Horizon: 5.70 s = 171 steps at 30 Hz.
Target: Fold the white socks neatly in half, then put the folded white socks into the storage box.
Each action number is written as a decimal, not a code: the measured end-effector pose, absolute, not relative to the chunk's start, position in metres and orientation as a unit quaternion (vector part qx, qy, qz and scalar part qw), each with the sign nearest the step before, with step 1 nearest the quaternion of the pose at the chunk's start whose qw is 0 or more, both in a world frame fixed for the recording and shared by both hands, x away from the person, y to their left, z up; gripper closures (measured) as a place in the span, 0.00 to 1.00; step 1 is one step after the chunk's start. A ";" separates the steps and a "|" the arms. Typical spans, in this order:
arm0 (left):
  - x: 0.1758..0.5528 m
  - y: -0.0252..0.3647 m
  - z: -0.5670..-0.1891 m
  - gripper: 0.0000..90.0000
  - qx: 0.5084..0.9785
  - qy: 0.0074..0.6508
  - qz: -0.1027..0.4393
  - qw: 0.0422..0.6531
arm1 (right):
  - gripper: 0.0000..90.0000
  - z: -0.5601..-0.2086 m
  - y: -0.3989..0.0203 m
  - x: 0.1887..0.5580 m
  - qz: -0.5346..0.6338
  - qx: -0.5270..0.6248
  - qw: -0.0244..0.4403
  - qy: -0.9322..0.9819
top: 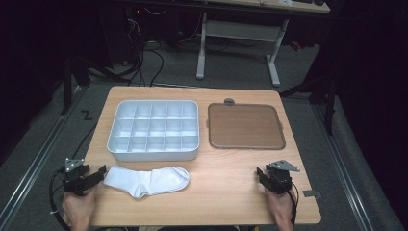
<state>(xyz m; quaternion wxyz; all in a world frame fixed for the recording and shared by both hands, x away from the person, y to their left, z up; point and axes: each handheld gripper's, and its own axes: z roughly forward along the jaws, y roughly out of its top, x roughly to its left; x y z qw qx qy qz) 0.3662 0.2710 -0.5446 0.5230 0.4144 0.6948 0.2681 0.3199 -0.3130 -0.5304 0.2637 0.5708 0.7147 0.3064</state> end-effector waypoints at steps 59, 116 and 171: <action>0.338 0.232 -0.532 0.51 0.457 0.678 0.192 0.543 | 0.71 -0.508 -0.158 0.324 0.394 0.392 0.149 0.818; 0.330 0.187 -0.511 0.86 0.521 0.618 0.151 0.569 | 0.95 -0.510 -0.141 0.328 0.369 0.369 0.133 0.843; 0.335 0.059 -0.535 0.77 0.599 0.559 0.132 0.558 | 0.94 -0.518 -0.269 0.312 0.321 0.475 0.187 0.798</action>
